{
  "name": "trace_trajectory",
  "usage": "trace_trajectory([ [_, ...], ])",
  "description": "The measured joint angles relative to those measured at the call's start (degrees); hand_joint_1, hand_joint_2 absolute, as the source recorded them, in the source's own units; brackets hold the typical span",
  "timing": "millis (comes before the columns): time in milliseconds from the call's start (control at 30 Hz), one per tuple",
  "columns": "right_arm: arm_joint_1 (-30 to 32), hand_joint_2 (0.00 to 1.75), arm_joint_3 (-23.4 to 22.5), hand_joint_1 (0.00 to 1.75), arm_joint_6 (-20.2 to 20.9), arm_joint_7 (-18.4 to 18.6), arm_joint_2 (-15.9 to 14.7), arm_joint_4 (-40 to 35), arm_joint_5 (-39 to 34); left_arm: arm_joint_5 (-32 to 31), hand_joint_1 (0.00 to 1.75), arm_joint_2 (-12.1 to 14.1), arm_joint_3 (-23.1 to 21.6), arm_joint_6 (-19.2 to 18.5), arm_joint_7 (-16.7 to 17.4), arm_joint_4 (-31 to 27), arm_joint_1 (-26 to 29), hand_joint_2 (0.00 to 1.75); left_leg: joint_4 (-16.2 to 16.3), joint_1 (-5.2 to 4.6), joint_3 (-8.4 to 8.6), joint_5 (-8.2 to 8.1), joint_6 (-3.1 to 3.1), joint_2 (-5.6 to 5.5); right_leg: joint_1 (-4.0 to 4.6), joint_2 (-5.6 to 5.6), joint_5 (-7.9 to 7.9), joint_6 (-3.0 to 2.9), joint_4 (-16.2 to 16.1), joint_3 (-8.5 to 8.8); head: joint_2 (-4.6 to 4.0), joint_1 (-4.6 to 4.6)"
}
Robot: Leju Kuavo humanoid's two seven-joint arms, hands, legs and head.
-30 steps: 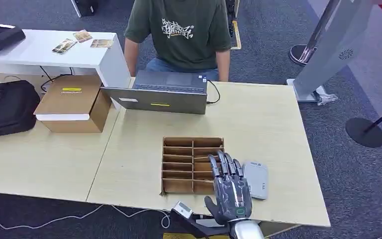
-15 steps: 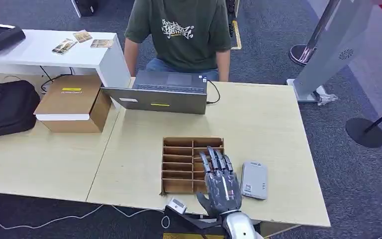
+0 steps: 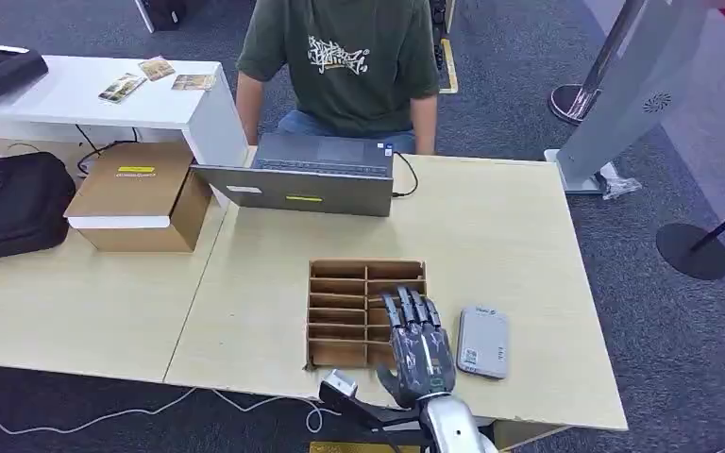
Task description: Pass the card to the sensor for recognition and then transmit it.
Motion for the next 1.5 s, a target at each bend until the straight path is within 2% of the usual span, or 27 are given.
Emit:
trace_trajectory([
  [100, 0.2, 1.75, -0.3, 0.00, 0.7, 1.0, -0.1, 0.0, 0.3, 0.0, 0.00, 0.4, 0.0, 0.0, 0.0, 0.0, -0.1, 0.00, 0.0, 0.00, 0.01, 0.00, 0.00, 0.01, 0.00, 0.02, 0.00, 0.00, 0.0, -0.01, 0.00, 0.00],
  [333, 0.4, 1.75, -0.3, 0.00, 1.8, 0.6, -1.2, -0.7, 0.3, 1.0, 0.00, 0.7, 0.0, 0.0, 0.2, 0.0, -0.1, 0.00, 0.0, 0.00, 0.01, 0.00, 0.00, 0.01, 0.00, 0.02, 0.00, 0.00, 0.0, 0.00, 0.00, 0.00],
  [500, -0.2, 1.75, 0.6, 0.00, 2.7, 1.8, -2.7, -1.0, 0.3, 1.1, 0.00, 0.7, 0.0, 0.0, 0.2, 0.0, -0.1, 0.00, 0.0, 0.00, 0.00, 0.00, 0.00, 0.01, 0.00, 0.02, 0.00, 0.00, 0.0, 0.01, 0.00, 0.00],
  [600, -1.3, 1.75, 1.5, 0.00, 2.6, 2.3, -4.6, -0.9, 0.3, 1.4, 0.00, 0.8, -0.1, -0.1, 0.2, 0.0, -0.1, 0.00, 0.0, -0.01, 0.01, 0.00, 0.00, 0.01, 0.00, 0.02, 0.01, 0.01, 0.0, 0.01, 0.00, 0.00],
  [800, -1.7, 1.75, 1.9, 0.00, 1.9, 1.6, -6.4, -0.9, 0.3, 1.9, 0.00, 0.9, -0.1, -0.1, 0.2, 0.0, -0.1, 0.00, 0.0, 0.00, 0.01, 0.00, 0.00, 0.01, 0.00, 0.02, 0.01, 0.00, 0.0, 0.01, 0.00, 0.00],
  [1500, -2.5, 1.75, 2.9, 0.00, 2.7, 0.5, -9.7, -1.1, 0.3, 2.1, 0.00, 1.0, -0.2, -0.1, 0.8, 0.0, -0.2, 0.00, 0.0, -0.01, 0.01, 0.00, 0.00, 0.01, 0.00, 0.02, 0.01, 0.01, 0.0, 0.00, 0.00, 0.00],
])
